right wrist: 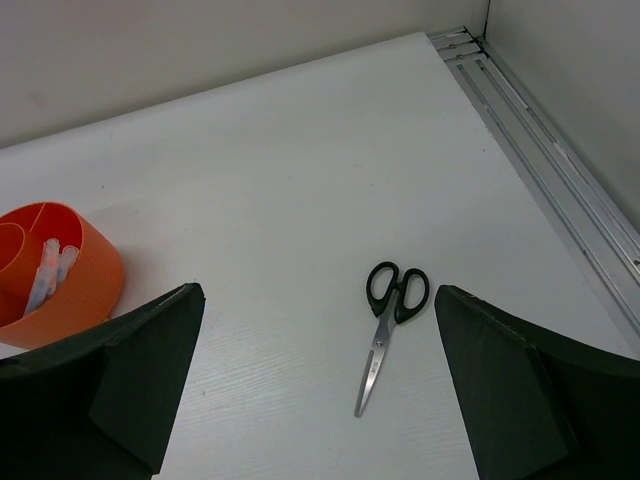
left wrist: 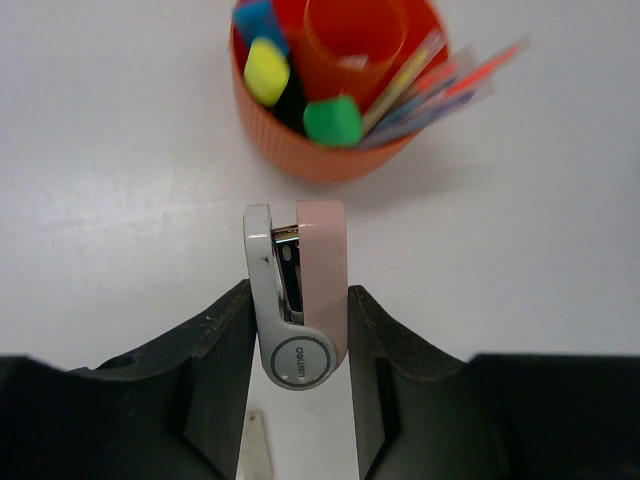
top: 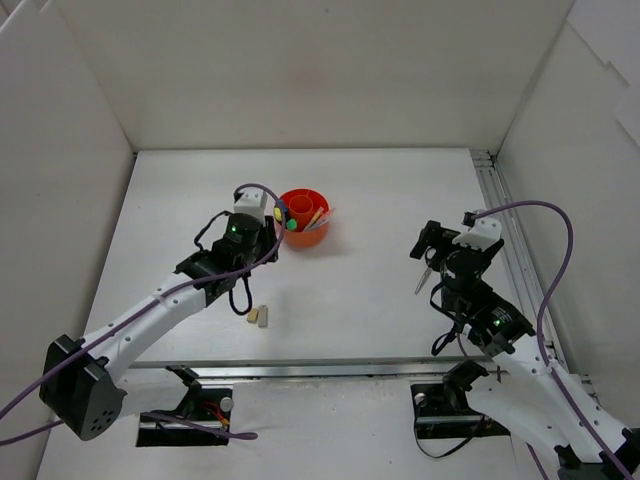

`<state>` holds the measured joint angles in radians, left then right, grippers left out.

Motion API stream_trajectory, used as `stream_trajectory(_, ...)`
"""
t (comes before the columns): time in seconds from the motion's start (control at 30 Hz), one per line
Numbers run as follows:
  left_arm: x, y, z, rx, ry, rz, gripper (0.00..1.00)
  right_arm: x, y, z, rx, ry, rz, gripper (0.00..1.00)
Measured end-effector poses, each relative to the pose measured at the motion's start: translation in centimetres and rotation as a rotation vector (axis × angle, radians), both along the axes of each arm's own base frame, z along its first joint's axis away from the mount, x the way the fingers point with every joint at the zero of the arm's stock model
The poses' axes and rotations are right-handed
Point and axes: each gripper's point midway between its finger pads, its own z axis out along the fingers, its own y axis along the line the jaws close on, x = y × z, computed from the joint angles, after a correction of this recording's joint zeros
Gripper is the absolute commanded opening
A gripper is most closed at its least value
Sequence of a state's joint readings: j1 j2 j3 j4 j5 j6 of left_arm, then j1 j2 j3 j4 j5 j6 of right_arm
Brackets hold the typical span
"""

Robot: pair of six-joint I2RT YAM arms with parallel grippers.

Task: Sort the stationery into containers
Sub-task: Pick up the stationery from the center of the board, then place the stationery in the storage box.

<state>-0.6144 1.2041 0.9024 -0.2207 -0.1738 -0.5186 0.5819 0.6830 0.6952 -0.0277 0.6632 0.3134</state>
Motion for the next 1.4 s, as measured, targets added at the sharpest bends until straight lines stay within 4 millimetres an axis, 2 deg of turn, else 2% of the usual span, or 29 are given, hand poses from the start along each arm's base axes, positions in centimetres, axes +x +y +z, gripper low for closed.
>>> stream_trajectory(0.07,1.6,-0.8,3.7,-0.009,-0.105,-0.034,0.19,0.0,-0.1,0.0,-0.004,0.001,-0.002,0.98)
stream_trajectory(0.2,5.2,-2.9,9.4,-0.013,-0.265,-0.081,0.2,0.1,-0.3,-0.2,-0.02,0.008,-0.015,0.98)
stream_trajectory(0.3,8.3,-4.5,10.8,-0.008,-0.316,-0.108,0.21,0.1,-0.6,-0.3,-0.04,0.014,-0.032,0.98)
stream_trajectory(0.4,11.3,-5.7,9.9,0.01,-0.303,-0.131,0.21,0.2,-0.9,-0.5,-0.055,0.022,-0.045,0.98)
stream_trajectory(0.57,14.9,-7.1,5.5,0.05,-0.236,-0.166,0.21,0.2,-1.5,-0.5,-0.075,0.026,-0.071,0.98)
stream_trajectory(0.73,15.9,-8.6,1.4,0.064,-0.168,-0.216,0.22,0.1,-1.9,-0.6,-0.088,0.029,-0.085,0.98)
stream_trajectory(0.83,16.1,-8.8,-0.1,0.073,-0.145,-0.224,0.22,0.1,-2.0,-0.6,-0.092,0.032,-0.091,0.98)
stream_trajectory(0.93,16.3,-8.8,-1.0,0.08,-0.131,-0.22,0.23,0.1,-2.0,-0.7,-0.094,0.034,-0.091,0.98)
stream_trajectory(1.03,16.3,-8.8,-1.2,0.078,-0.127,-0.217,0.29,0.1,-2.1,-0.7,-0.095,0.034,-0.092,0.98)
stream_trajectory(1.07,16.4,-8.8,-1.1,0.075,-0.132,-0.215,0.35,0.1,-2.1,-0.7,-0.095,0.035,-0.092,0.98)
stream_trajectory(1.13,16.5,-8.9,-1.0,0.071,-0.139,-0.214,0.38,0.1,-2.1,-0.7,-0.095,0.036,-0.091,0.98)
stream_trajectory(1.17,16.5,-8.9,-1.0,0.07,-0.14,-0.214,0.45,0.1,-2.1,-0.7,-0.096,0.036,-0.091,0.98)
stream_trajectory(1.4,16.6,-8.8,-1.0,0.066,-0.14,-0.198,0.47,0.0,-2.1,-1.1,-0.099,0.04,-0.091,0.98)
